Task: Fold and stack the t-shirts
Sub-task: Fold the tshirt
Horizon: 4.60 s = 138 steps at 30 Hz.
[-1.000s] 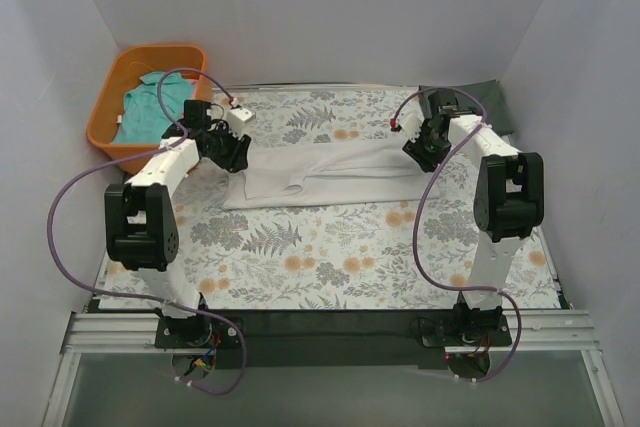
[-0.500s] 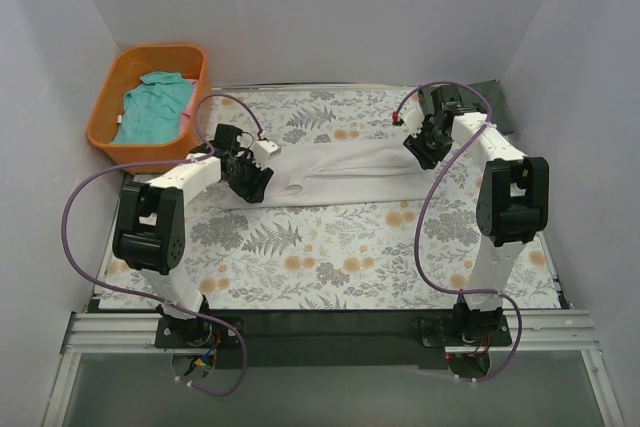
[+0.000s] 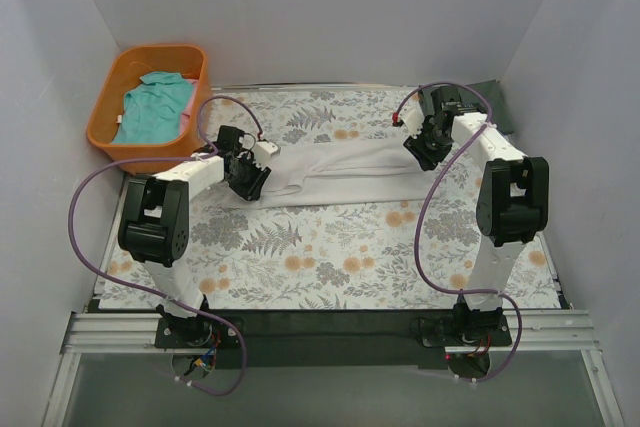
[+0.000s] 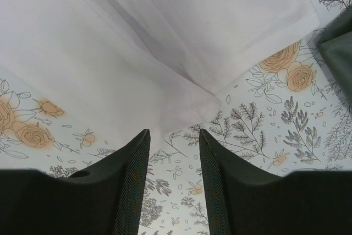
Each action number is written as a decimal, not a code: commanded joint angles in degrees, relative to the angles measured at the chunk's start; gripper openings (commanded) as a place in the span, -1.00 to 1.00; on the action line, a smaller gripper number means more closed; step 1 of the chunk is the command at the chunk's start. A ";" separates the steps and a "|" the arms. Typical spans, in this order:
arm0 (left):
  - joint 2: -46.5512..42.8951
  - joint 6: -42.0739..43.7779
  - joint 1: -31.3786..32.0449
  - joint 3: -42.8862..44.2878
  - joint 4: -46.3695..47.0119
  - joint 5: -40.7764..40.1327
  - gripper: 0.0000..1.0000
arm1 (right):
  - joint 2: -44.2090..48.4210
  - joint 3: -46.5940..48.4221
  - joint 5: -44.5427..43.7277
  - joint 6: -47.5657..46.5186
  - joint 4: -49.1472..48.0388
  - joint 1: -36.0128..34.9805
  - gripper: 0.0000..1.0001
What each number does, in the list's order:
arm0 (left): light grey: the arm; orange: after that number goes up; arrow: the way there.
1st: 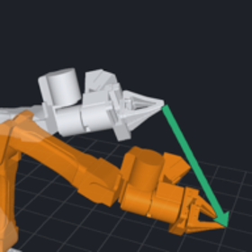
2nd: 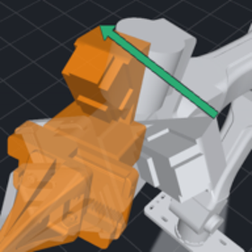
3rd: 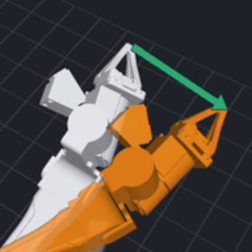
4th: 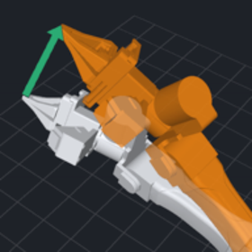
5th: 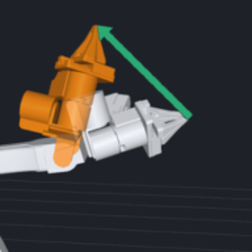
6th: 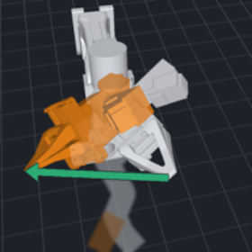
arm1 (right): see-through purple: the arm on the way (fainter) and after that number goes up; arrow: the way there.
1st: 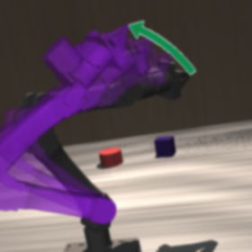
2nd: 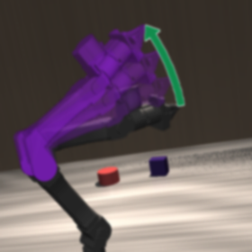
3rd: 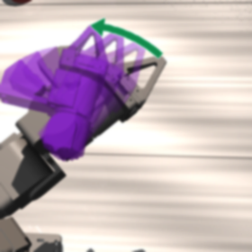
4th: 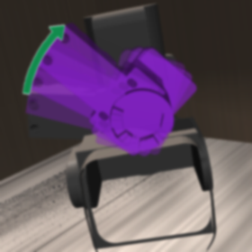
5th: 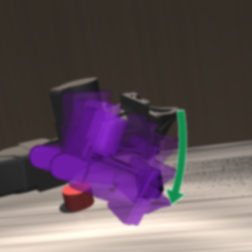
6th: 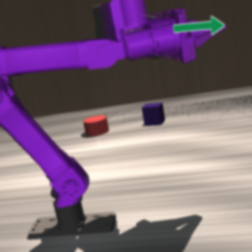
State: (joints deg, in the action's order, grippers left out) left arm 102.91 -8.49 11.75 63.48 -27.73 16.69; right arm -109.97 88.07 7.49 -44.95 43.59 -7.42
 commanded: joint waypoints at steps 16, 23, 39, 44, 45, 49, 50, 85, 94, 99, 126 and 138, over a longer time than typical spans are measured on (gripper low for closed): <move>-0.53 0.31 0.21 6.21 0.30 0.98 -0.64 | 2.04 -0.01 1.04 0.30 2.02 -0.23 -0.17; 0.71 -0.12 -0.06 11.38 0.92 1.86 -1.00 | 1.95 -0.01 0.43 -0.14 1.93 -0.23 -0.18; 16.09 -2.92 -1.82 30.73 1.27 -2.37 -0.55 | 2.22 0.17 1.74 -0.58 2.02 -0.23 0.12; 10.56 -6.79 -2.26 29.95 1.01 1.15 -0.44 | 2.49 0.17 3.32 -0.05 2.28 -0.49 -0.12; 9.51 -7.93 -2.26 29.34 1.01 1.76 -0.44 | 2.31 0.26 3.50 0.21 2.29 -0.58 -0.15; 4.94 -15.31 -0.51 23.63 0.30 5.55 -0.28 | -0.06 1.22 4.64 1.53 2.20 -0.84 -0.30; 3.97 -15.76 0.02 20.92 1.17 5.98 -0.28 | -0.59 1.40 4.73 1.88 2.20 -0.93 -0.34; 5.71 -21.56 -1.73 19.66 -7.08 0.10 -0.27 | 11.46 -15.32 23.72 1.53 17.14 -14.12 -0.50; 15.46 -23.85 -1.73 24.05 -6.20 -1.66 -0.32 | 1.96 -12.21 13.78 3.99 9.67 -10.60 -0.55; 24.42 -22.45 -0.94 33.01 -6.64 -0.43 -0.35 | 2.04 -18.98 15.27 5.31 8.00 -12.88 -0.59; 23.91 -22.62 5.21 44.72 -2.68 5.29 -0.30 | 6.88 -22.06 22.75 12.16 1.86 -22.11 -0.53; 24.26 -24.29 5.48 40.05 -5.85 7.65 -0.30 | 3.62 -26.46 26.87 19.98 -5.36 -28.96 -0.55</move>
State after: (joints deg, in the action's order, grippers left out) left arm 130.15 -32.29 16.73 104.16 -32.49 22.68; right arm -105.49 63.72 32.84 -26.87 42.13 -33.41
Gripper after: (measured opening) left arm 0.350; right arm 0.224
